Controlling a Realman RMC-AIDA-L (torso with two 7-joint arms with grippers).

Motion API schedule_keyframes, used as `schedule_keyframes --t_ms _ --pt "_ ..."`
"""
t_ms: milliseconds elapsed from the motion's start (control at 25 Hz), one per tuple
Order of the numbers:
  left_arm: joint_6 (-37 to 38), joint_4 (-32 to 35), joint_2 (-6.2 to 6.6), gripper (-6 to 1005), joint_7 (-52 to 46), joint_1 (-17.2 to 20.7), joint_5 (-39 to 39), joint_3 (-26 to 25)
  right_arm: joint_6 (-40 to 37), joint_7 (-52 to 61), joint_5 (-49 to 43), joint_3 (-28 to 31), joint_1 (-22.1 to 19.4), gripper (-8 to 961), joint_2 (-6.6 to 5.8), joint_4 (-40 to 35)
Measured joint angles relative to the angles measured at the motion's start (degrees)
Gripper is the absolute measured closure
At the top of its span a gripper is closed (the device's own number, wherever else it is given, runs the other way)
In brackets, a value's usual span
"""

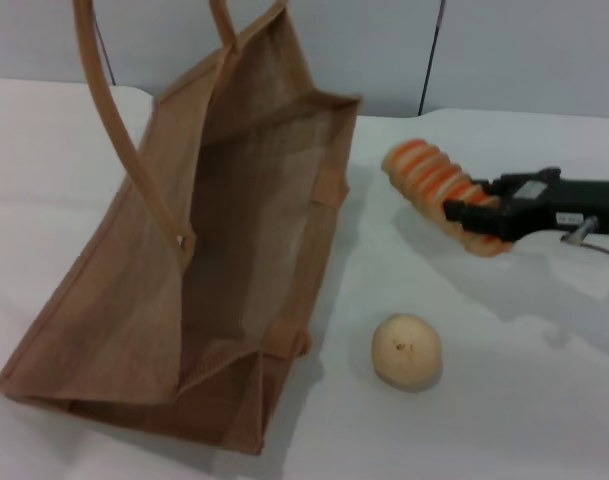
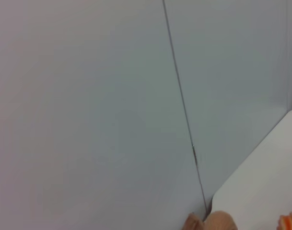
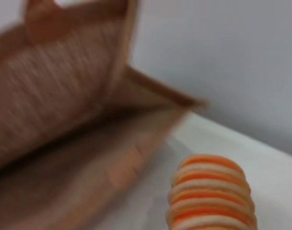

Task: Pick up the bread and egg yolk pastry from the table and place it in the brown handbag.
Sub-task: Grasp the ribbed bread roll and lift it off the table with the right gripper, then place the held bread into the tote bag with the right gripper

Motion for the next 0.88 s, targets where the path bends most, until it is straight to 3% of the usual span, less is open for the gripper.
schedule_keyframes --t_ms 200,360,600,880 --pt "1.14 -0.29 0.03 877 0.00 -0.11 -0.21 0.37 6.38 4.38 0.63 -0.76 -2.69 494 0.27 -10.47" --pt "1.43 -0.32 -0.16 877 0.00 -0.62 -0.26 0.61 9.21 6.30 1.81 -2.78 -2.91 521 0.31 -13.20" --pt "1.96 -0.34 -0.49 877 0.00 -1.60 -0.51 0.62 8.26 6.68 4.31 -8.67 -1.85 550 0.37 -13.63" --pt "2.07 -0.31 -1.03 878 -1.28 -2.17 -3.77 1.36 1.56 7.10 4.45 -15.66 3.89 578 0.46 -8.55"
